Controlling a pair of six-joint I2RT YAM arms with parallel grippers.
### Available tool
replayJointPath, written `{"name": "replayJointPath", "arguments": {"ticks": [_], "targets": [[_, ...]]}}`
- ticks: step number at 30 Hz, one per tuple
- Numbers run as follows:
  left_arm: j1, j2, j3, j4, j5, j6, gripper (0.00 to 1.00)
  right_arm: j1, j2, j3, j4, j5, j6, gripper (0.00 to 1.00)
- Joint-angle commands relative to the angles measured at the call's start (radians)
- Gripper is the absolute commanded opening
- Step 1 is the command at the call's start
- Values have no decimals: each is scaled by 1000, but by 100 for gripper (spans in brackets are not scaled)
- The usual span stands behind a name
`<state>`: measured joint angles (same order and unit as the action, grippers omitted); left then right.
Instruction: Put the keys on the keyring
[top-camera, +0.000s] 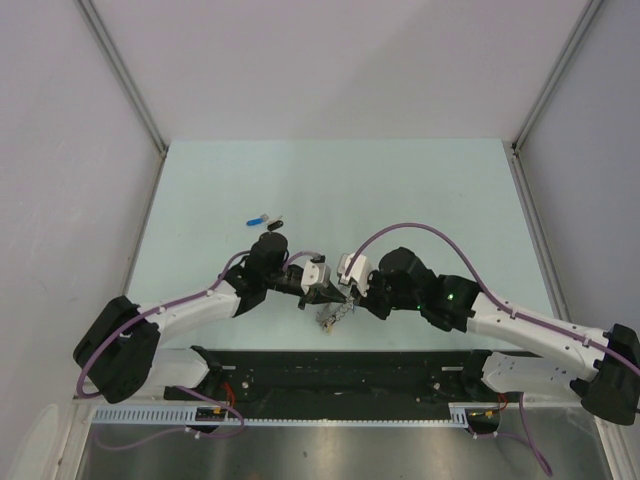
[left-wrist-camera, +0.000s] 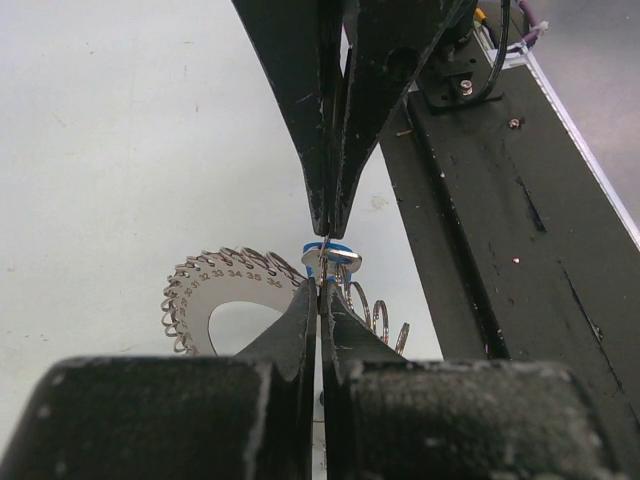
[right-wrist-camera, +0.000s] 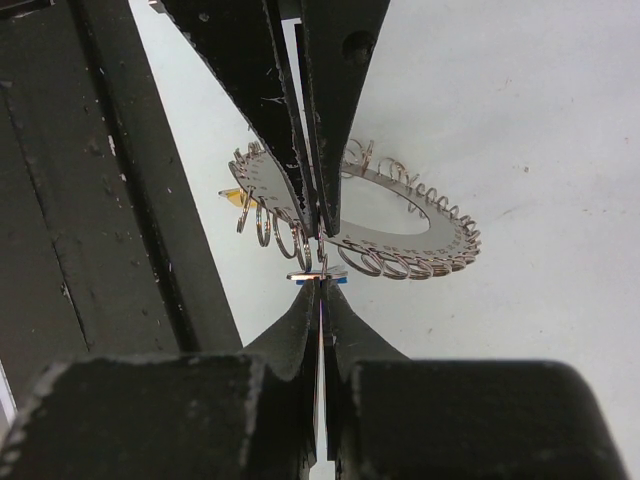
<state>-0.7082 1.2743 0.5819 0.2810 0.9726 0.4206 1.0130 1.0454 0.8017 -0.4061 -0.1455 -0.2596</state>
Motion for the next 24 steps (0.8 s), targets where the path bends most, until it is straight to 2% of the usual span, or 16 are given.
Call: {"name": "replayJointPath", "arguments": {"ticks": [1, 8, 24], "targets": [[4, -9, 33, 20, 28, 40, 0, 3, -7, 8, 29, -6, 8, 0], [4, -10, 32, 14, 9, 49, 0, 4, -48, 10, -13, 15, 20, 0], [3, -12, 30, 20, 6, 46, 0, 6, -24, 8, 0, -9, 16, 0]]}}
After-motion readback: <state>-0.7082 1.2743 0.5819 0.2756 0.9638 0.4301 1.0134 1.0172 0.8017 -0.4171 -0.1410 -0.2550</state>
